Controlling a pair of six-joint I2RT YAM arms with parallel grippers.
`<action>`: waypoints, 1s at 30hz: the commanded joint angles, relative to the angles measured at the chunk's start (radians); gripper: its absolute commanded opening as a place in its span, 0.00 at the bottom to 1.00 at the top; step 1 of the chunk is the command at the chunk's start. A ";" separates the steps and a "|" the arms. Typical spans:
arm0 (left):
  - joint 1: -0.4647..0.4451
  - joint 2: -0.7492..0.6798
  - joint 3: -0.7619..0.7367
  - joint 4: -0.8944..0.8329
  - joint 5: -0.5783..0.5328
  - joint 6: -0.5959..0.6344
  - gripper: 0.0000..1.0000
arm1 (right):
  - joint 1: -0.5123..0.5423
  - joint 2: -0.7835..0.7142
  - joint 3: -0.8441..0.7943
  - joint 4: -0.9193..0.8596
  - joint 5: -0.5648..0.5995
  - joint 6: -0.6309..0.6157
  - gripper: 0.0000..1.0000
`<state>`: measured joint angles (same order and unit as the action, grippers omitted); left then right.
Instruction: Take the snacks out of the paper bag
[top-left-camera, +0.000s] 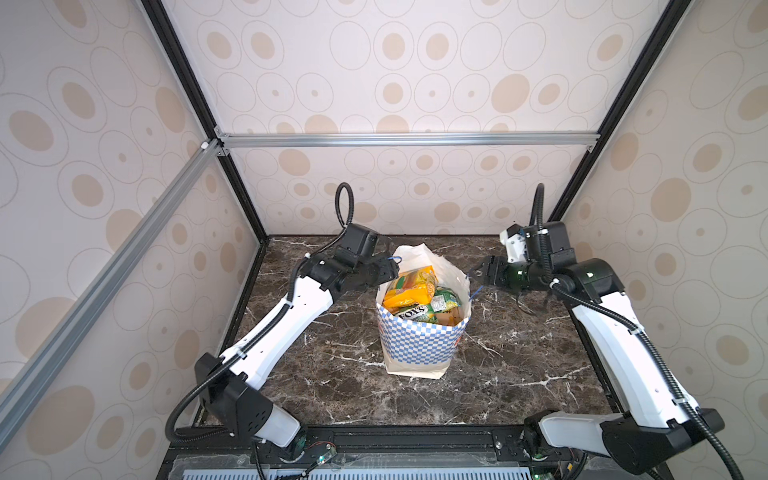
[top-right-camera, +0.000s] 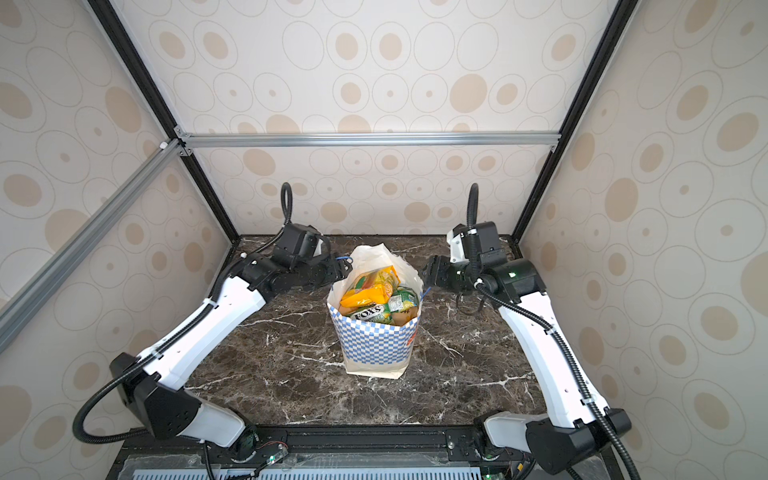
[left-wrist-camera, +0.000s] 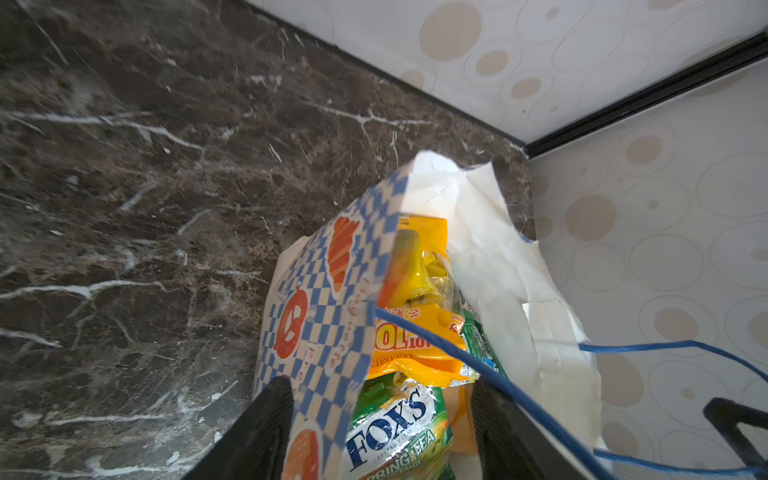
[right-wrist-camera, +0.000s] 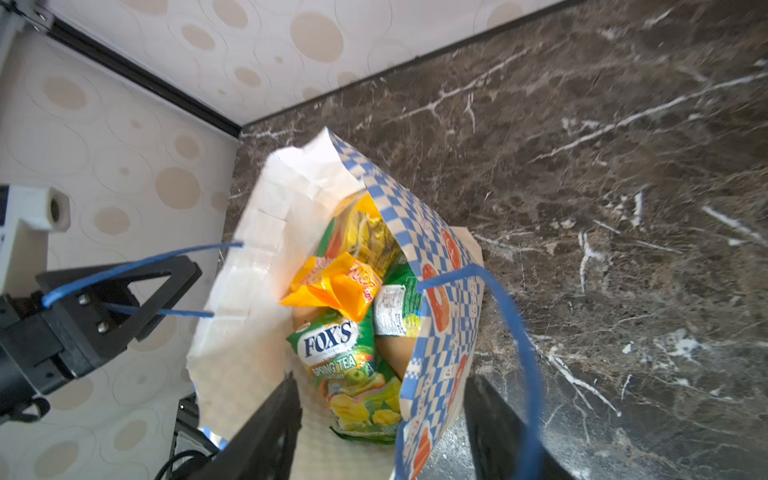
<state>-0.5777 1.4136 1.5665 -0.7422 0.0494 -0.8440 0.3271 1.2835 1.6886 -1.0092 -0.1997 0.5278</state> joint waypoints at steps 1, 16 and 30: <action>0.005 -0.122 0.017 0.152 -0.054 0.098 0.71 | 0.032 0.046 0.121 -0.064 0.059 0.019 0.59; 0.010 -0.252 -0.090 0.085 -0.158 0.323 0.90 | 0.217 0.541 0.621 -0.354 0.050 0.122 0.58; 0.033 -0.232 -0.317 -0.077 0.091 0.269 0.98 | 0.327 0.532 0.530 -0.230 -0.012 0.202 0.64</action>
<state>-0.5541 1.2209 1.2541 -0.7425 0.1482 -0.5915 0.6262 1.8412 2.1899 -1.2842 -0.1890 0.7292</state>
